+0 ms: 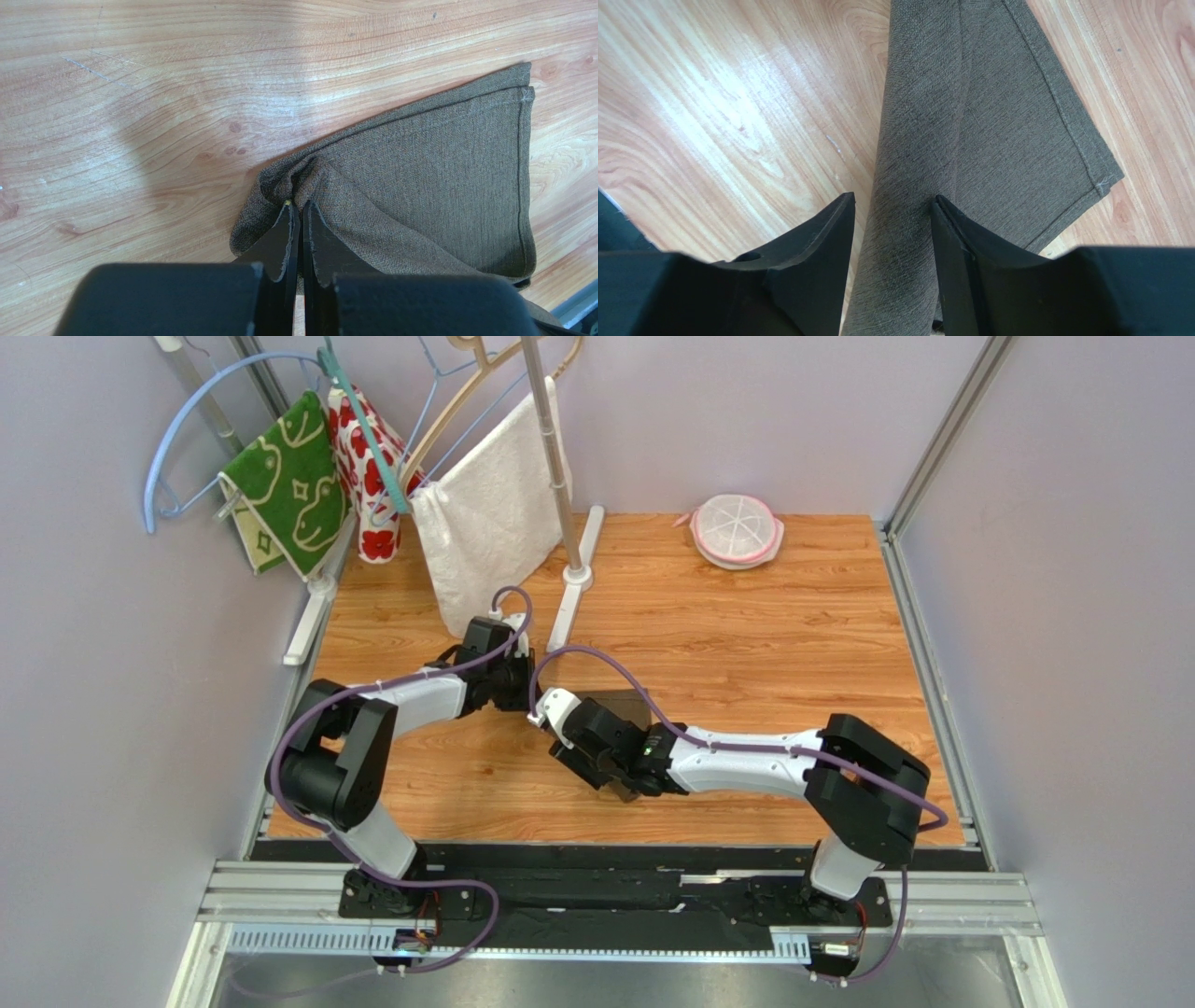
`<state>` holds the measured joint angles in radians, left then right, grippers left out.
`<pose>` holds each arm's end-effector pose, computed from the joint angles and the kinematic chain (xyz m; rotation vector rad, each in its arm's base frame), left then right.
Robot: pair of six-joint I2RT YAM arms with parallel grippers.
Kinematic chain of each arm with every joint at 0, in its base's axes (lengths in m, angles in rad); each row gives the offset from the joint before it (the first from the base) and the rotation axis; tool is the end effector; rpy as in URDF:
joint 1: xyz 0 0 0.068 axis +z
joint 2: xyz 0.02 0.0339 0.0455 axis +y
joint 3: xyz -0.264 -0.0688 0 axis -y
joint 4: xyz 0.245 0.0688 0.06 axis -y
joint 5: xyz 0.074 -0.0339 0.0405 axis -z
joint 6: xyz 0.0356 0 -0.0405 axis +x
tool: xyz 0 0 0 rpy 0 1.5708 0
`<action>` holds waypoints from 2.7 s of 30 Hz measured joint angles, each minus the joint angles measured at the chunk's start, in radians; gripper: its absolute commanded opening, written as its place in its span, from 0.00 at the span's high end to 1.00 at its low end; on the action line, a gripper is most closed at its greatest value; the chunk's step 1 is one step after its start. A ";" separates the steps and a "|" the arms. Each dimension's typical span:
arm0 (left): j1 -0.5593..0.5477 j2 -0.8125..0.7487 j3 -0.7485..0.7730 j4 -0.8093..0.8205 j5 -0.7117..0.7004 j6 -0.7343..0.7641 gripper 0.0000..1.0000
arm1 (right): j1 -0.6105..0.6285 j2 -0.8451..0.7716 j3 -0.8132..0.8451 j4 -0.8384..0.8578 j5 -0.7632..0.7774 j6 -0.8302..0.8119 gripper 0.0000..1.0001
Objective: Fold the napkin, place the utensils inside, and roll it up
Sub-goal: Roll the napkin with the utensil
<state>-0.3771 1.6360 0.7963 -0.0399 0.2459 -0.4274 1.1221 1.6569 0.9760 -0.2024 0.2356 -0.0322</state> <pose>0.2893 -0.1239 0.1510 0.0488 2.5259 -0.6427 0.1549 0.3025 0.1850 -1.2393 2.0920 0.2049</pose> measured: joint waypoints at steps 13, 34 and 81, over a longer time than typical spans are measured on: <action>0.000 0.003 0.006 -0.006 0.008 0.011 1.00 | -0.029 0.066 0.005 0.030 0.009 0.010 0.63; 0.001 -0.272 -0.002 -0.125 -0.119 0.006 0.40 | -0.264 0.069 -0.146 0.335 -0.455 0.217 0.82; 0.001 -0.052 -0.111 0.206 0.034 -0.035 1.00 | -0.447 0.019 -0.082 0.105 -0.783 0.306 0.47</action>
<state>-0.3763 1.5837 0.6853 0.1658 0.2798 -0.4622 0.6750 1.6756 0.8936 -0.0978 -0.5476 0.2733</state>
